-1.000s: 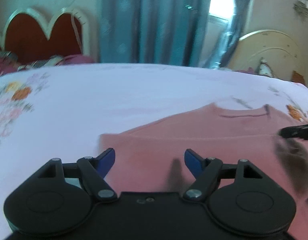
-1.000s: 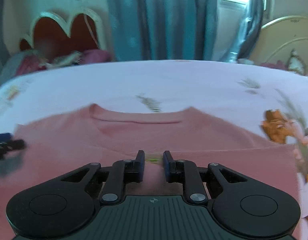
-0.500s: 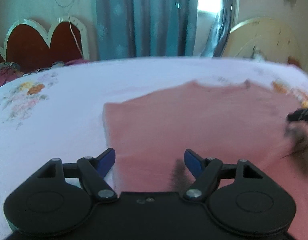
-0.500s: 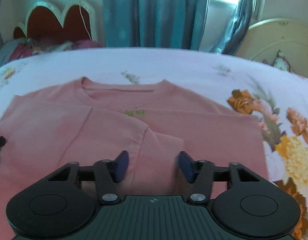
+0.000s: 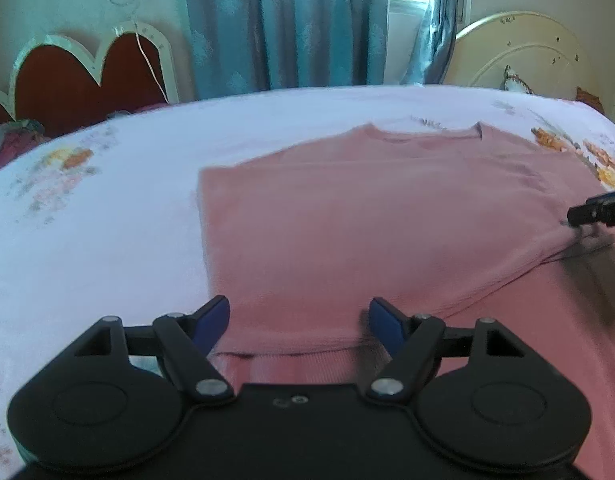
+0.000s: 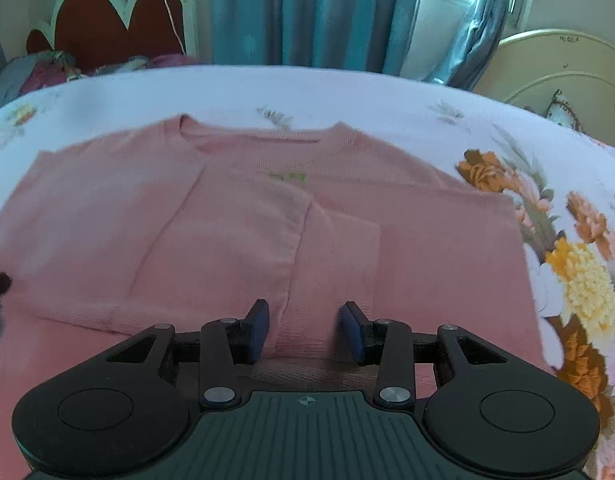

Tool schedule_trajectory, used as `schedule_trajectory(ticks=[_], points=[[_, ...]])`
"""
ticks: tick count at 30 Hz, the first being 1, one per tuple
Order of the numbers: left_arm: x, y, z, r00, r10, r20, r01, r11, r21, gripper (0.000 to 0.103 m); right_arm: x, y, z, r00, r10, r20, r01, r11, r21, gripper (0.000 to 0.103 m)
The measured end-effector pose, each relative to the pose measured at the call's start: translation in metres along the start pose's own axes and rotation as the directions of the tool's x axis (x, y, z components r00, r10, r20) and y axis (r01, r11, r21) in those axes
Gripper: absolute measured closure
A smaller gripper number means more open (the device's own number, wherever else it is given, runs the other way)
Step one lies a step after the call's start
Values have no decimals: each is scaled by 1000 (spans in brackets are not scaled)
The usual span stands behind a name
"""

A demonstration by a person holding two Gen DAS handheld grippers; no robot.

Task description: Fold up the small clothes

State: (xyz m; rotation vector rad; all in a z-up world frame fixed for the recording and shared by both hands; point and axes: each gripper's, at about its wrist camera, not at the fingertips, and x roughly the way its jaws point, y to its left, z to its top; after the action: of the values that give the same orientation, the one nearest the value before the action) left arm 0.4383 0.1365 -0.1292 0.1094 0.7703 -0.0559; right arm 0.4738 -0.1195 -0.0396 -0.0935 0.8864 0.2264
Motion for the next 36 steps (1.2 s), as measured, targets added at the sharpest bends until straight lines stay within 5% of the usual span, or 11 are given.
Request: schedule_trajectory(ticks=[5,8,14,16,18,26,33,36], points=[[-26,-6,-6,998,47,34,-46,999,-19,21,-31,0,-3,998,35,60,-35,999,4,62],[-40,-13,-12,997,70,37,-69,997,-17,19,-51,-3,-10,995,43,94,-42,999,-15,35],[-87,-28,-46,997,60,41,-59,998,-21,24,-107,-47,-52,989,81,127,-86,996,36,37],[-103,-26,-66,999,52,9,-51,998,-48,43,-124,-71,-74,990,89,108,-99,991,88,48],[-119,-21,-89,999,45,-27,-47,995,-92,46,-140,-97,-100,992,101,78,-111,984,142,61],[-174,-5,-164,996,-36,-83,11,959,-284,55,-195,-164,-205,985,172,-9,-159,932,327,62],[-198,-12,-186,992,-94,-83,60,936,-347,60,-213,-179,-257,964,267,-20,-233,872,430,62],[-204,-8,-197,984,-166,-63,127,904,-408,60,-218,-182,-268,947,320,9,-285,829,482,62]])
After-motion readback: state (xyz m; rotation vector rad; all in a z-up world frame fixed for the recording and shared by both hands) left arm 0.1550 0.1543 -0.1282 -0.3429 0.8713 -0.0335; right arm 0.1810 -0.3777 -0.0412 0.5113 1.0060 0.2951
